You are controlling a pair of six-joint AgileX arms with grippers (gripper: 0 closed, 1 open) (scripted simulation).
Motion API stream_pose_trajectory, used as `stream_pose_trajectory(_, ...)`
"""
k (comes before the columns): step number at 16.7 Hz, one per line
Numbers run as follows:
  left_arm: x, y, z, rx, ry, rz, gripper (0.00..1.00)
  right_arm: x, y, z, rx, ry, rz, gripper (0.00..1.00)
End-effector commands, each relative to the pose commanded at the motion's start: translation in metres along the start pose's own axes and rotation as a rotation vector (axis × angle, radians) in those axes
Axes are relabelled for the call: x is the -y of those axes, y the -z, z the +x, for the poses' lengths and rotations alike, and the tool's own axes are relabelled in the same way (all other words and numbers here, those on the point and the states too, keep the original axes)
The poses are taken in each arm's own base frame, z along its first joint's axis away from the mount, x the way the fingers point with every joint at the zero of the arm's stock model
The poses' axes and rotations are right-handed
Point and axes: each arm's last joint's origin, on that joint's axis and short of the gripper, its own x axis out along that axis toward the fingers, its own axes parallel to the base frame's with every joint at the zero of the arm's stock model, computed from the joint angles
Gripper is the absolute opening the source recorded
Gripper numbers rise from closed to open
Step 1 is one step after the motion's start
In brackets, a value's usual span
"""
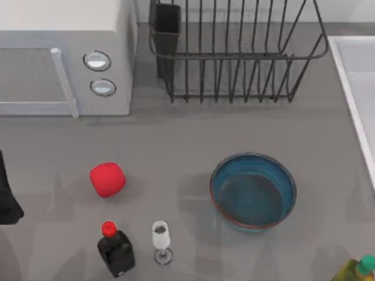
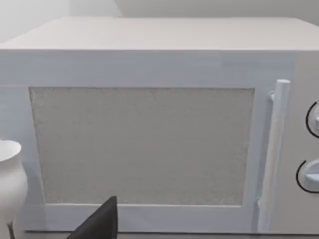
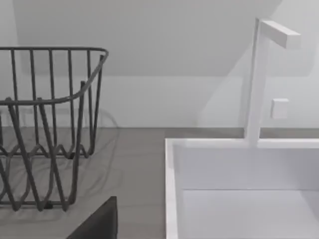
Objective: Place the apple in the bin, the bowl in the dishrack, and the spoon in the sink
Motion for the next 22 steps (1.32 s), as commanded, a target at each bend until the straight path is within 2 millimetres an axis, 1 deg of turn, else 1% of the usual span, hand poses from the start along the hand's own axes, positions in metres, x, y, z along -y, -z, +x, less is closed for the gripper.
stream_pose_trajectory(3, 0.0, -0.002, 0.0, -0.007, 0.003, 0.004, 1.0, 0.0, 0.0, 0.0, 0.0, 0.0, 0.0, 1.0)
stream_pose_trajectory(5, 0.002, -0.011, 0.001, -0.047, 0.018, 0.024, 1.0, 0.0, 0.0, 0.0, 0.0, 0.0, 0.0, 1.0)
stream_pose_trajectory(8, 0.006, -0.033, 0.006, -0.169, 0.063, 0.08, 1.0, 0.0, 0.0, 0.0, 0.0, 0.0, 0.0, 1.0)
stream_pose_trajectory(11, 0.014, -0.058, 0.024, -0.356, 0.135, 0.166, 1.0, 0.0, 0.0, 0.0, 0.0, 0.0, 0.0, 1.0)
stream_pose_trajectory(14, 0.028, -0.079, 0.058, -0.582, 0.236, 0.277, 1.0, 0.0, 0.0, 0.0, 0.0, 0.0, 0.0, 1.0)
stream_pose_trajectory(16, 0.041, -0.087, 0.087, -0.739, 0.316, 0.361, 1.0, 0.0, 0.0, 0.0, 0.0, 0.0, 0.0, 1.0)
stream_pose_trajectory(17, 0.049, -0.087, 0.103, -0.817, 0.359, 0.403, 1.0, 0.0, 0.0, 0.0, 0.0, 0.0, 0.0, 1.0)
stream_pose_trajectory(19, 0.067, -0.082, 0.134, -0.969, 0.445, 0.488, 1.0, 0.0, 0.0, 0.0, 0.0, 0.0, 0.0, 1.0)
stream_pose_trajectory(22, 0.096, -0.062, 0.175, -1.169, 0.569, 0.603, 1.0, 0.0, 0.0, 0.0, 0.0, 0.0, 0.0, 1.0)
